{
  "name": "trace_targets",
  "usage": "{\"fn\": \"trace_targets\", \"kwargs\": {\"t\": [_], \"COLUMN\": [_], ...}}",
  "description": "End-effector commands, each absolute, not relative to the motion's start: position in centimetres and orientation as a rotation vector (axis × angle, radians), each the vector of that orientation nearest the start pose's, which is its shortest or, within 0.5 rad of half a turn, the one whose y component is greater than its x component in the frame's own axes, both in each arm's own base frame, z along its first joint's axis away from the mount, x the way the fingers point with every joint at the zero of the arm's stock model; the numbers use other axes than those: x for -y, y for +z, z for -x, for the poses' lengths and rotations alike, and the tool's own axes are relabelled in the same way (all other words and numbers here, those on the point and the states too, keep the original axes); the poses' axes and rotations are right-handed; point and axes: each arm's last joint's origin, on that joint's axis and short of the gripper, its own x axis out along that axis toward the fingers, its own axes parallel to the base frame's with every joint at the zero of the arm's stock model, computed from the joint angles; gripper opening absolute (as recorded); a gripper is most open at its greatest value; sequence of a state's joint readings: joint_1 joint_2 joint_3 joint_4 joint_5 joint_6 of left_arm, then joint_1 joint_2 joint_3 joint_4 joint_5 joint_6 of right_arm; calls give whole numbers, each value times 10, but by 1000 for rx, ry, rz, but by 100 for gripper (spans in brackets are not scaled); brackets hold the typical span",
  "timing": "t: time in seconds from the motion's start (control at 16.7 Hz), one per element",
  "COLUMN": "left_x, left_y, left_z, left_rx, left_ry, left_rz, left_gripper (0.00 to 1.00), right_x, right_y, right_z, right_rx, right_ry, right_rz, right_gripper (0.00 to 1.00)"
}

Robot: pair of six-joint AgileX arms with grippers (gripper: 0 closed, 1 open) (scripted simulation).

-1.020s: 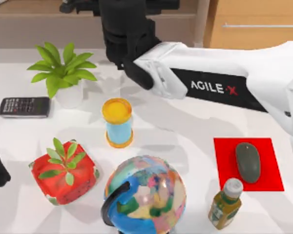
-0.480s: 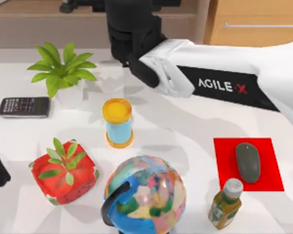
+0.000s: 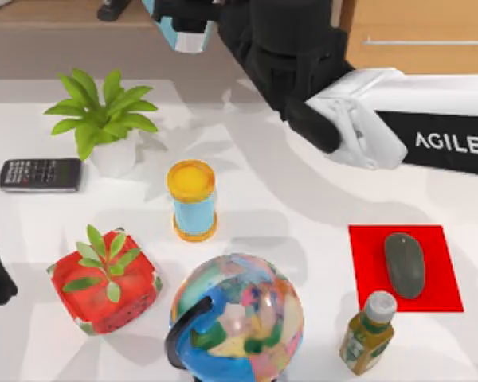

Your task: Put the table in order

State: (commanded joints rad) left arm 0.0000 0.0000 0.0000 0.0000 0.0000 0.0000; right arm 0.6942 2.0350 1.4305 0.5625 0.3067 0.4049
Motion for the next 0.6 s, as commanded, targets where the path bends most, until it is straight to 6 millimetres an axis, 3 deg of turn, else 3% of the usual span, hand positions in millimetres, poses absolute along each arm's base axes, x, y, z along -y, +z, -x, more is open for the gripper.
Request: {"fn": "trace_targets", "kwargs": {"t": [0.24, 0.6], "left_x": [1, 1], "left_y": [160, 160], "left_z": [-106, -106], "left_rx": [0, 0], "left_ry": [0, 0], "left_rz": [0, 0], "left_gripper": [100, 100], "right_x": [-250, -146], "right_y": [232, 183], "right_z": [-346, -311], "right_rx": [-289, -638], "right_ry": [562, 569], "right_rz": [-550, -859], "right_gripper": [0, 0]}}
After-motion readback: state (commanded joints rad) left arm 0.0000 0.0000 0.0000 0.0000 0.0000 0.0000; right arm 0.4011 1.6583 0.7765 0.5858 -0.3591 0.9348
